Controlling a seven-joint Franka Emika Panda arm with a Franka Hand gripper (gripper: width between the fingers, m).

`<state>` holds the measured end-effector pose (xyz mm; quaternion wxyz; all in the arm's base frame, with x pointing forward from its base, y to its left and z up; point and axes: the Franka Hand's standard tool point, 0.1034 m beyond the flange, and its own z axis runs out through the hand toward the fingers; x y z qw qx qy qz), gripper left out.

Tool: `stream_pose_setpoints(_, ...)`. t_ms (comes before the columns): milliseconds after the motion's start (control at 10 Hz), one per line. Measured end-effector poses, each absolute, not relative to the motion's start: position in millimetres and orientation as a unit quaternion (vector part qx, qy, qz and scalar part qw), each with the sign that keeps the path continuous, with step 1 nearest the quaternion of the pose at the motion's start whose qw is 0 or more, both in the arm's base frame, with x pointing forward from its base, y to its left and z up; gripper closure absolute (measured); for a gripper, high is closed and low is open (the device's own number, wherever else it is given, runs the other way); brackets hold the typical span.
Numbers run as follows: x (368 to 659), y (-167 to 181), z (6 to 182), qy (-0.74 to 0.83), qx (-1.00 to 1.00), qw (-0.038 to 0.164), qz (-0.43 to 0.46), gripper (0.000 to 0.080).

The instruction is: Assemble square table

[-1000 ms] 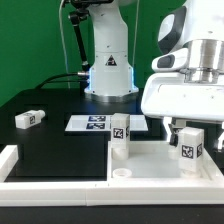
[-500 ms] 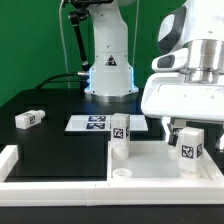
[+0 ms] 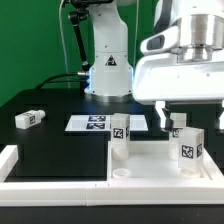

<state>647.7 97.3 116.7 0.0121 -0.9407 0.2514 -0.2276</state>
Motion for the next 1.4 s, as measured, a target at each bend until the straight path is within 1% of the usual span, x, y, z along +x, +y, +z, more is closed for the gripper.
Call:
stream_pose_setpoints(100, 652.6, 89.1, 119.4, 0.258, -0.946, 0.027, -0.194, 0.0151)
stream_pose_setpoints(200, 653.6, 84.7, 113.9, 0.256, -0.953, 0.035, -0.155, 0.0151)
stream_pose_setpoints(400, 648.6, 67.5, 105.7, 0.255, -0.962, 0.042, -0.088, 0.0151)
stream_pose_setpoints(500, 644.1, 69.3, 105.3, 0.26, -0.963, 0.037, -0.059, 0.0151)
stream_pose_setpoints(700, 645.4, 66.2, 106.4, 0.256, -0.964, 0.037, -0.055, 0.0151)
stream_pose_setpoints(800, 642.5, 68.7, 106.6, 0.266, -0.962, 0.042, -0.046, 0.0151)
stream_pose_setpoints(900, 639.2, 73.0, 109.6, 0.281, -0.958, 0.054, -0.032, 0.0151)
stream_pose_setpoints(1000, 639.2, 77.9, 108.4, 0.286, -0.956, 0.059, -0.03, 0.0151)
stream_pose_setpoints(1200, 636.4, 84.6, 98.7, 0.291, -0.954, 0.063, -0.022, 0.0151)
stream_pose_setpoints(1400, 633.5, 87.5, 86.0, 0.293, -0.954, 0.059, -0.014, 0.0151)
